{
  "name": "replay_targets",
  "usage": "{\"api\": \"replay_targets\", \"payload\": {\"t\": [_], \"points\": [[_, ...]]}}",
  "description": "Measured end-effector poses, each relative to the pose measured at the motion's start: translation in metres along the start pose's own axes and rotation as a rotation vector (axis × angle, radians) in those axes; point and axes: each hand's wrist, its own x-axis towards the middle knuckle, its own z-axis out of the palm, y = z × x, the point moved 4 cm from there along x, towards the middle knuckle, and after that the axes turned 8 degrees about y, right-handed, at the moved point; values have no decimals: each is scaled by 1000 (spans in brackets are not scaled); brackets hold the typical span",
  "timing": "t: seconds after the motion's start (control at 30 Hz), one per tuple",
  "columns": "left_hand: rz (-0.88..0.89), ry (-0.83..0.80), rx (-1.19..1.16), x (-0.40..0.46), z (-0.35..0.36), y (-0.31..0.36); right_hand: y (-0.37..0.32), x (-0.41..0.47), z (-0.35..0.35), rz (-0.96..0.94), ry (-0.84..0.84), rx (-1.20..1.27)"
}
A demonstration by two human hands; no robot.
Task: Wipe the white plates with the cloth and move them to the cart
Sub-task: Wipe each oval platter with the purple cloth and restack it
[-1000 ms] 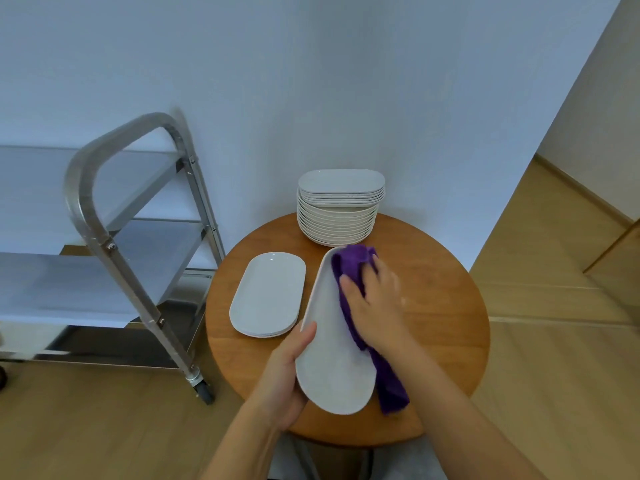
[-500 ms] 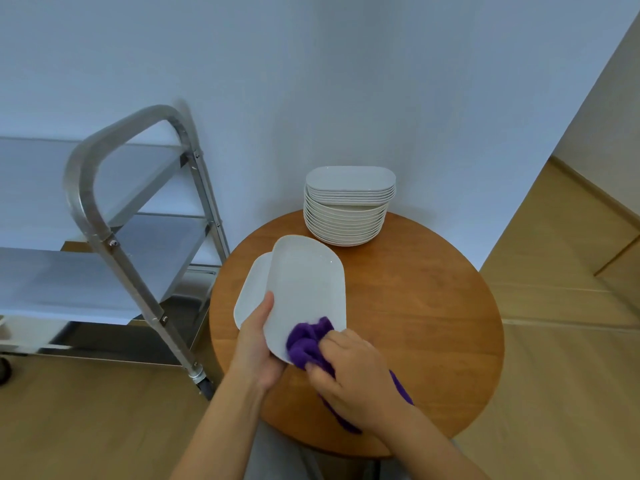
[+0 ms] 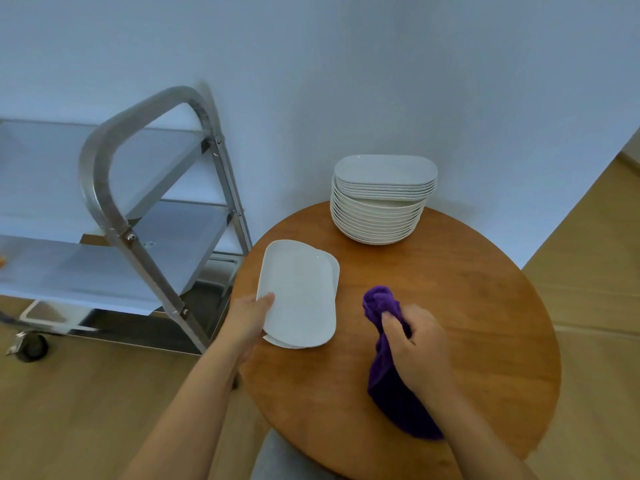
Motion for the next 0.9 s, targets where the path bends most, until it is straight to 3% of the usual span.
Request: {"api": "replay_targets", "payload": {"t": [0.13, 0.23, 0.3, 0.6, 0.9], "points": [[-2, 50, 119, 22, -1, -14, 1, 7, 16, 15, -53, -5], [207, 177, 466, 34, -3, -13, 0, 10, 25, 42, -72, 19], [345, 222, 560, 39, -3, -14, 0, 10, 30, 55, -73, 46], [410, 314, 887, 53, 8, -15, 7, 26, 39, 82, -53, 83], [622, 92, 495, 53, 79, 98, -5, 100, 34, 94, -28, 125]]}}
